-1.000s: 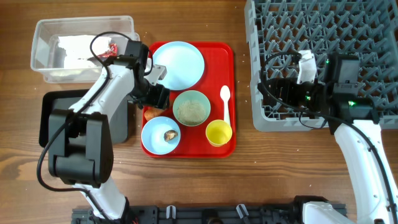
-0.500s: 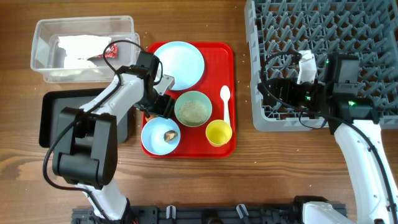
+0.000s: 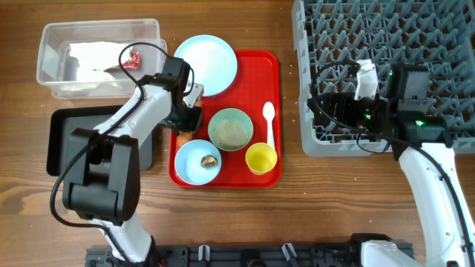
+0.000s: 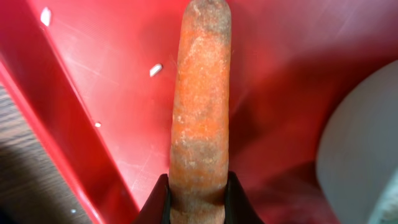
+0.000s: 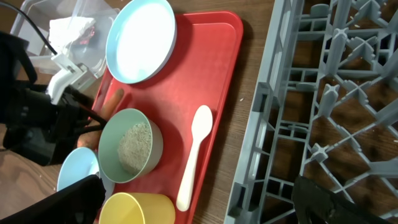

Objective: Sort waste into correct bins and load items into the dishwasher rack
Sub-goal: 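Carry the carrot with the left gripper and release it on the black tray, then grasp the rim of the green rice bowl with the left gripper and lift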

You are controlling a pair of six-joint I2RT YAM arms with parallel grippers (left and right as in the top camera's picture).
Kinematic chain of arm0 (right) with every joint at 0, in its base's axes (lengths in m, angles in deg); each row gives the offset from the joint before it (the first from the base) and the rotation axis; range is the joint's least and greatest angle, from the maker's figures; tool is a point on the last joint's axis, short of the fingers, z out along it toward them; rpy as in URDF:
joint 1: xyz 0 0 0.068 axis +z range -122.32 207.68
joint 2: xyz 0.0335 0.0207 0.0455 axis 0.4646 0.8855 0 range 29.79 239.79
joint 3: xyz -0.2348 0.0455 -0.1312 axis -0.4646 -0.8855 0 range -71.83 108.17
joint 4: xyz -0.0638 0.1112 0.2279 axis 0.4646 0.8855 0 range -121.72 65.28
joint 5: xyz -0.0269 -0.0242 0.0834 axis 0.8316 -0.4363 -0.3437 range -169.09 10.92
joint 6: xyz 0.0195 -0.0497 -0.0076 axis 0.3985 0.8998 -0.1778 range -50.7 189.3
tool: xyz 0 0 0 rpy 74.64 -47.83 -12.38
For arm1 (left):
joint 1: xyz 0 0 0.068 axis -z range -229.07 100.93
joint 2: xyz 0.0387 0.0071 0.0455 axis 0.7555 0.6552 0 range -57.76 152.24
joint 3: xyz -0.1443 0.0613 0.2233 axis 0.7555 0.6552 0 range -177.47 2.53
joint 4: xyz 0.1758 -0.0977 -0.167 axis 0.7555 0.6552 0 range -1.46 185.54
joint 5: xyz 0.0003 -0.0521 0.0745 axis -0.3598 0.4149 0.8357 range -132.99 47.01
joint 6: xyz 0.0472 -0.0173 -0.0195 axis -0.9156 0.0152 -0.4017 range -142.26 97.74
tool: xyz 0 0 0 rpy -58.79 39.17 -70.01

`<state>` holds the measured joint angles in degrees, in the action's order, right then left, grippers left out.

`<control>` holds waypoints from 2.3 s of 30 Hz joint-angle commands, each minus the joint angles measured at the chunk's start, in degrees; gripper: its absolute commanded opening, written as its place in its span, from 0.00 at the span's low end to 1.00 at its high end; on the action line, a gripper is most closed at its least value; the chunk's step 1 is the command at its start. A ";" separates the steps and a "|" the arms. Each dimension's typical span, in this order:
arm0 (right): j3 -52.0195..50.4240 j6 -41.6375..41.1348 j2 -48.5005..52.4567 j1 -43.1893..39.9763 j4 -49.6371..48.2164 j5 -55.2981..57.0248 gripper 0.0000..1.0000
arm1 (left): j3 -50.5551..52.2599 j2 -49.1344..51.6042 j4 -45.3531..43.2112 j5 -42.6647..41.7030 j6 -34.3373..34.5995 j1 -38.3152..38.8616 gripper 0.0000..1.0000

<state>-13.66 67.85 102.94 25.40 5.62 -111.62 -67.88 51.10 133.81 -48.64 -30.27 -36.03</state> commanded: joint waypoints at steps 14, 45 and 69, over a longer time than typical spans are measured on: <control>0.96 -0.70 0.52 0.20 0.04 0.35 1.00 | -5.79 -29.20 13.42 10.88 28.22 -4.61 0.04; 0.96 -3.06 0.52 0.20 1.05 0.59 1.00 | 24.04 -25.99 -9.99 19.17 75.78 -27.56 0.84; 0.96 -3.26 0.52 0.20 -0.85 0.33 1.00 | 6.47 -28.41 -8.33 -6.73 24.00 7.32 0.96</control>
<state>-13.66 65.00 102.98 25.40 5.05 -111.60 -52.32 17.46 120.88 -58.19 0.74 -32.34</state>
